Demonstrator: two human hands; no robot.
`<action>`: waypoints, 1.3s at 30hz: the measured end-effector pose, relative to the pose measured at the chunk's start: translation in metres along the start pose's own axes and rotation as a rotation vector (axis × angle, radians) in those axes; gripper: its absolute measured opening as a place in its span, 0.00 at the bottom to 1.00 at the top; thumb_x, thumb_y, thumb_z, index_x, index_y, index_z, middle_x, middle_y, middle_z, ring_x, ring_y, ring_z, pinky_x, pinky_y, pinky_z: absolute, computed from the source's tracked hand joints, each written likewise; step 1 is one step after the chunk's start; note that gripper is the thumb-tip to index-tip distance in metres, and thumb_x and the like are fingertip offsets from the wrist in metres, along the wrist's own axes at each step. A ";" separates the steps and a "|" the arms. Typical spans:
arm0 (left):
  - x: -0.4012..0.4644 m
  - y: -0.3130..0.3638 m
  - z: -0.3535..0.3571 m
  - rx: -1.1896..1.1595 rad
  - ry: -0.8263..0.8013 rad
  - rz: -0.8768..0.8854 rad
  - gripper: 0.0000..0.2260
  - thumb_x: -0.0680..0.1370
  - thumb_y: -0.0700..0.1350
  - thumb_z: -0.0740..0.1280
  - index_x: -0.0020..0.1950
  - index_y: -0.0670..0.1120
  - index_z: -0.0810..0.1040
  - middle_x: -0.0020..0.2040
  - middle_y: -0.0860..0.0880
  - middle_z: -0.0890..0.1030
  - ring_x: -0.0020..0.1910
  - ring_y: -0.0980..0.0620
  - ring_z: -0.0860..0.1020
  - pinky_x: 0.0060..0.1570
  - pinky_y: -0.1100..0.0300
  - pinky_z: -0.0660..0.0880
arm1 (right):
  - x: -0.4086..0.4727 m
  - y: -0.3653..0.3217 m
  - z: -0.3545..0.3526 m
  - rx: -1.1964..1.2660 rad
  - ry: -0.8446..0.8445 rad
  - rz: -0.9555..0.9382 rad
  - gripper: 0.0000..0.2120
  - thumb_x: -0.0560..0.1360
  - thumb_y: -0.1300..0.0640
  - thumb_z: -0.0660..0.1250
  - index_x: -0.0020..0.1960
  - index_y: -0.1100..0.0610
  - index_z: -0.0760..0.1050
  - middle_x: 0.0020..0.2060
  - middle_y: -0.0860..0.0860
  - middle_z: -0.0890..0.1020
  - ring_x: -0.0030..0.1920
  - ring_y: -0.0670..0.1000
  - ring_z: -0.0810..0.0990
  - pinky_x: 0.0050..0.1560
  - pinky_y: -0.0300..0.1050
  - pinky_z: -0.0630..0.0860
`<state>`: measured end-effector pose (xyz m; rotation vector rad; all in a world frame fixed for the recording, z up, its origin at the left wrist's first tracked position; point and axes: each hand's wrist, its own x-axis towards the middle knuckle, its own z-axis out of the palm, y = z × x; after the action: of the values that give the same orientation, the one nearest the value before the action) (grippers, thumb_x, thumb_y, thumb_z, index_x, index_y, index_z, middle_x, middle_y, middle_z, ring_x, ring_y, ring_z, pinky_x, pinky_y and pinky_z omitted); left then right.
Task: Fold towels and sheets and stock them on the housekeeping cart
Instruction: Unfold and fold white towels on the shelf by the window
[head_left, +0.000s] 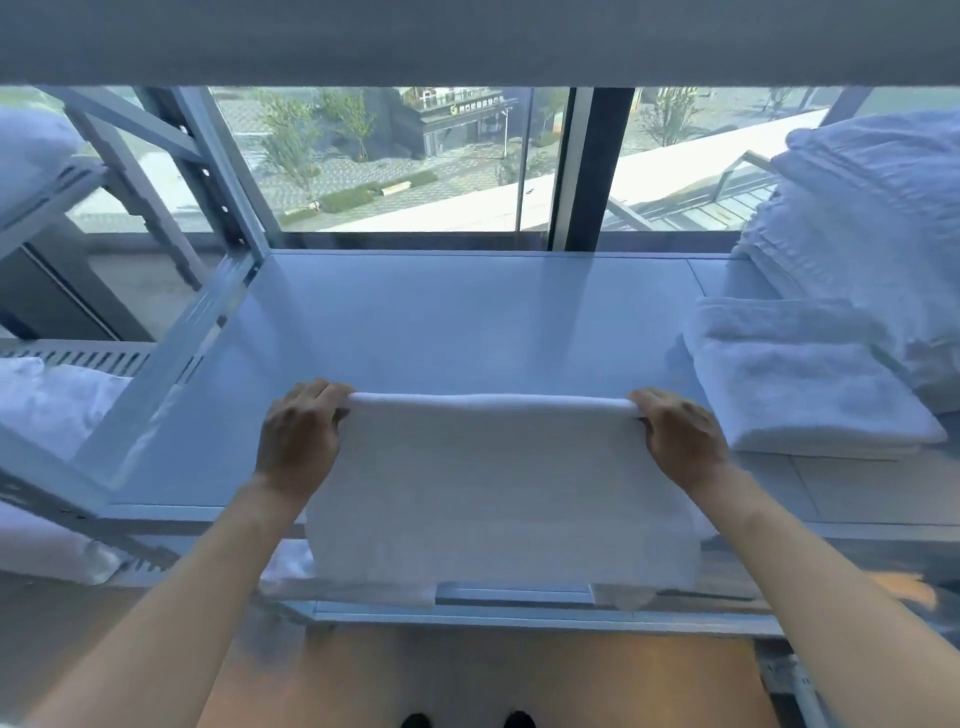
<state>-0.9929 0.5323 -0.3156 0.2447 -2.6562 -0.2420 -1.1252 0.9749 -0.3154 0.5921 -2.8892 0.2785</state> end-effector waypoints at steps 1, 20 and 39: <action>0.012 -0.002 0.004 0.004 0.000 0.004 0.11 0.74 0.33 0.72 0.53 0.45 0.82 0.46 0.44 0.82 0.47 0.37 0.79 0.43 0.46 0.75 | 0.011 -0.002 0.001 0.003 0.018 0.015 0.10 0.73 0.69 0.63 0.49 0.57 0.77 0.42 0.56 0.80 0.44 0.63 0.80 0.40 0.52 0.74; -0.037 0.057 0.053 -0.204 -0.373 0.309 0.20 0.80 0.53 0.67 0.70 0.48 0.78 0.71 0.46 0.76 0.69 0.42 0.75 0.67 0.43 0.71 | -0.016 -0.123 0.066 0.265 -0.141 -0.261 0.22 0.78 0.46 0.68 0.69 0.53 0.77 0.73 0.51 0.74 0.73 0.57 0.72 0.70 0.58 0.68; -0.115 -0.008 0.021 -0.129 -0.231 0.383 0.33 0.68 0.35 0.61 0.74 0.44 0.76 0.76 0.48 0.73 0.75 0.45 0.72 0.71 0.42 0.69 | -0.101 -0.085 0.045 0.184 -0.186 -0.264 0.46 0.62 0.75 0.67 0.80 0.58 0.65 0.80 0.50 0.63 0.81 0.52 0.60 0.78 0.56 0.62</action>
<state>-0.9001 0.5520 -0.3852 -0.3522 -2.8293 -0.3291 -1.0058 0.9254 -0.3676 1.0742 -2.9308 0.4751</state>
